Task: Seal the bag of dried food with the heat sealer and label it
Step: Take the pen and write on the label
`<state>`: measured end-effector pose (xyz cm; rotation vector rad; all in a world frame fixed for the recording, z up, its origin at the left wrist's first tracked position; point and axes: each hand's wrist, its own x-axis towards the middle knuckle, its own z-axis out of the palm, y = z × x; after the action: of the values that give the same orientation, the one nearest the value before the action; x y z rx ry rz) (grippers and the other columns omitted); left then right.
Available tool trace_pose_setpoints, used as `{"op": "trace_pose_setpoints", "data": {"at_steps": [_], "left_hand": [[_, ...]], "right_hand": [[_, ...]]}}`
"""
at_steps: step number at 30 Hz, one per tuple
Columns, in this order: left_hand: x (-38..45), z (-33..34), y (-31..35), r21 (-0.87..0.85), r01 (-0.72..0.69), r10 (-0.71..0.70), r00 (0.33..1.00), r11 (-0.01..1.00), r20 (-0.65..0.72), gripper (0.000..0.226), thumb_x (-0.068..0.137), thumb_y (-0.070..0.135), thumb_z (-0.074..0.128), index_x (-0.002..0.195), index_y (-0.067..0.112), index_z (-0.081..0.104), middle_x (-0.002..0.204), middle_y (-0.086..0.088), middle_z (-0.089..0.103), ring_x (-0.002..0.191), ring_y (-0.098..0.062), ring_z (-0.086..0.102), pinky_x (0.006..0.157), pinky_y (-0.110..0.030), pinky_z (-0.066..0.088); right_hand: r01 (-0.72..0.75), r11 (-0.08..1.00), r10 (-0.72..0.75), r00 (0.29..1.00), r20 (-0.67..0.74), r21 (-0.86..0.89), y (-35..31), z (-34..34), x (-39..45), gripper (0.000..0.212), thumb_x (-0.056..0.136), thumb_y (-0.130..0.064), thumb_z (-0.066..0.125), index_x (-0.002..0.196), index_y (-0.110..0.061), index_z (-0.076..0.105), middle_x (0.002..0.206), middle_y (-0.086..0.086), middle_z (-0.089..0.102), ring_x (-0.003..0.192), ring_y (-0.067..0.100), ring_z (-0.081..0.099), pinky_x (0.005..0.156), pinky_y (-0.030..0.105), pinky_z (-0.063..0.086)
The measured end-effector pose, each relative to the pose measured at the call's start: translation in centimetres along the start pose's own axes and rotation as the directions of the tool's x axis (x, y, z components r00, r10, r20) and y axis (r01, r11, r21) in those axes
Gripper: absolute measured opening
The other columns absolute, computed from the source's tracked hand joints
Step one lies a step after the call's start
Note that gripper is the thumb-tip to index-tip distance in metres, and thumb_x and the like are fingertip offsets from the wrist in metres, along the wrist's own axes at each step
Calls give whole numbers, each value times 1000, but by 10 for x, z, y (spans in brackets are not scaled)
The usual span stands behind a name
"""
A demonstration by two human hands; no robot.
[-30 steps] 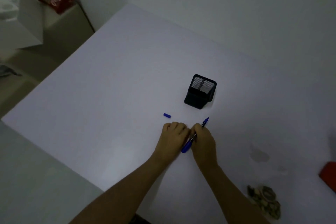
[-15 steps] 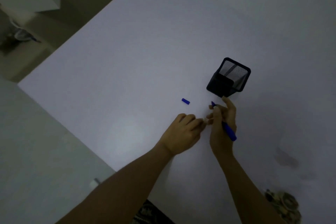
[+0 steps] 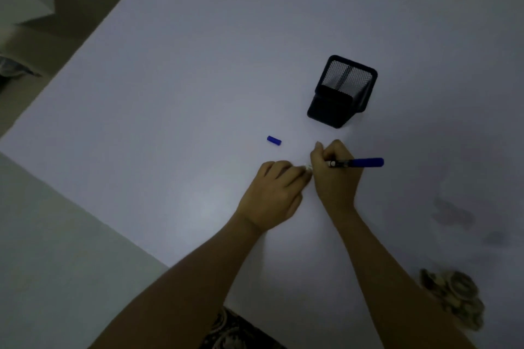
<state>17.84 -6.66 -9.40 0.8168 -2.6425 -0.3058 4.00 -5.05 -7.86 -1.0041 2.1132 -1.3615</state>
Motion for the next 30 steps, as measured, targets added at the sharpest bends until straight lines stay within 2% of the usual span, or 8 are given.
{"op": "trace_pose_setpoints", "data": {"at_steps": [3,5,8,12,15,17,21,30], "left_hand": [[2,0,1,4,8,-9,1000,1000,24,33,83,15,60,115,11,67,113,-5,68,102,-22,56,84,-36,45],[2,-1,0,10,24,-24,999,1000,45,32,83,15,61,114,11,67,113,-4,68,103,-23,58,87,-35,44],[-2,2,5,-13,-5,5,999,1000,49,32,81,15,64,113,11,67,112,-5,69,104,-25,59,89,-34,41],[0,0,1,11,17,-17,999,1000,30,32,80,14,65,112,11,66,111,-6,69,104,-24,57,88,-34,40],[3,0,2,26,11,-11,1000,1000,22,32,79,13,66,111,10,67,109,-6,69,102,-23,56,86,-34,41],[1,1,4,25,6,-6,1000,1000,24,31,79,13,66,111,10,67,109,-6,69,101,-24,57,85,-34,41],[1,2,5,40,5,-5,1000,999,13,28,82,13,66,110,9,67,108,-8,69,99,-25,59,85,-35,43],[3,4,5,56,-6,7,1000,998,-9,29,87,12,62,115,7,65,118,-10,67,99,-23,57,83,-34,43]], "right_hand": [[36,999,-36,999,1,-19,2,0,0,34,88,-11,61,59,-9,43,48,7,48,44,18,48,43,29,43],[37,999,-37,999,-3,2,2,0,-1,33,88,-11,60,60,-10,43,50,11,50,45,23,51,44,35,44],[32,999,-32,999,-29,2,9,-4,-5,36,88,-10,60,61,-16,37,49,7,47,44,18,48,43,29,42],[38,998,-37,999,-21,45,4,0,-4,47,86,-7,60,57,-27,30,47,-6,38,46,11,43,46,11,34],[29,997,-27,999,-22,68,2,-1,-1,50,86,-6,59,57,-30,27,46,-5,38,44,11,44,47,16,38],[39,996,-36,999,-33,75,4,-2,-2,49,86,-7,60,57,-30,28,48,0,41,45,20,48,47,21,41],[48,997,-45,997,-55,61,4,-3,-3,52,85,-6,59,57,-33,25,45,-12,34,40,9,41,47,10,34],[41,996,-37,998,-59,73,2,-3,-2,51,86,-7,59,56,-32,27,46,-11,36,43,8,40,51,20,40]]}}
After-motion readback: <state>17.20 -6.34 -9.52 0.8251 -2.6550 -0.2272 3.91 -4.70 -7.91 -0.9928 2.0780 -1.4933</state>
